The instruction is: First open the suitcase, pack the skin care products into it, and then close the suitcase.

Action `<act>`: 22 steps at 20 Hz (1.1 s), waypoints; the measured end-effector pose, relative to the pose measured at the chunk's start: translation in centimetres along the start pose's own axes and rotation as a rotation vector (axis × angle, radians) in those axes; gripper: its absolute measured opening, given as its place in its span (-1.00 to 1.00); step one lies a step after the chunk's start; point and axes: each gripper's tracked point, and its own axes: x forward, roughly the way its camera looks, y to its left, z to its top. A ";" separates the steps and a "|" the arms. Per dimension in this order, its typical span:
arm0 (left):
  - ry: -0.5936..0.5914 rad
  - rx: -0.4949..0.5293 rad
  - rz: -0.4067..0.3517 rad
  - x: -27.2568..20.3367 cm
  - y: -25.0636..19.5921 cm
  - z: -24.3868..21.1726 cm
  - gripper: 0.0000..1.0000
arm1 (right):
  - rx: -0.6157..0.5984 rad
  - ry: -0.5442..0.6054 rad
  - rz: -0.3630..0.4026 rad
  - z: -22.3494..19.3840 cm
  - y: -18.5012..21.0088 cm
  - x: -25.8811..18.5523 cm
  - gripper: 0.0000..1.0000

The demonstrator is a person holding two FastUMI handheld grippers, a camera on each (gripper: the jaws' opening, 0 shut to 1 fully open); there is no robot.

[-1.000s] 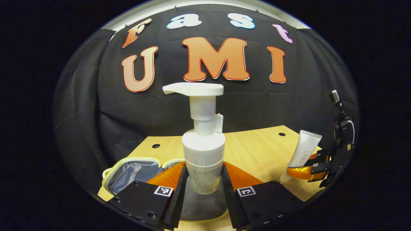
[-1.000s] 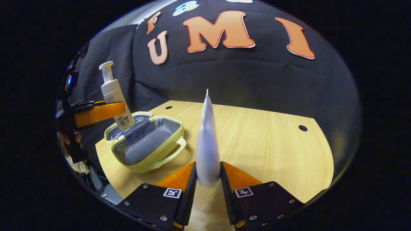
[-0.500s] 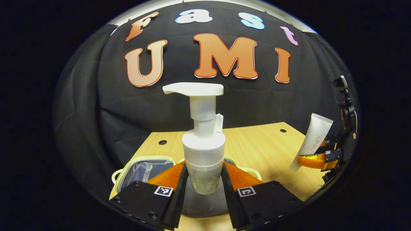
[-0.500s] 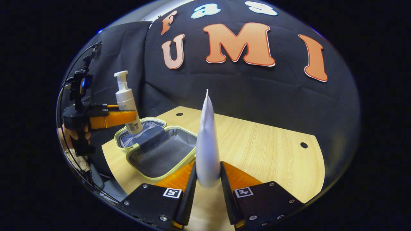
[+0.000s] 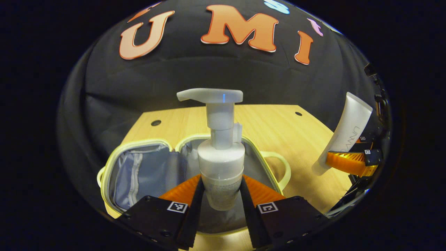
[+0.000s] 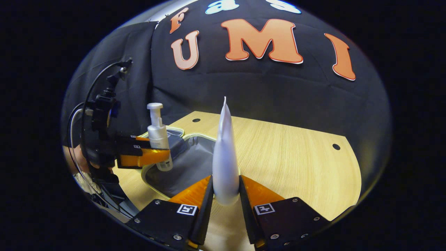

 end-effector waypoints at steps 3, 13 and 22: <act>0.085 -0.009 -0.044 2.4 -0.2 -1.4 0.16 | 0.015 0.013 -0.011 -0.1 1.1 1.0 -0.10; 0.341 -0.060 -0.071 6.3 0.1 -5.1 0.17 | 0.077 0.069 -0.020 -0.5 3.6 3.8 -0.09; 0.505 -0.143 0.010 8.2 0.8 -7.4 0.14 | 0.105 0.138 0.021 -1.1 5.2 5.8 -0.10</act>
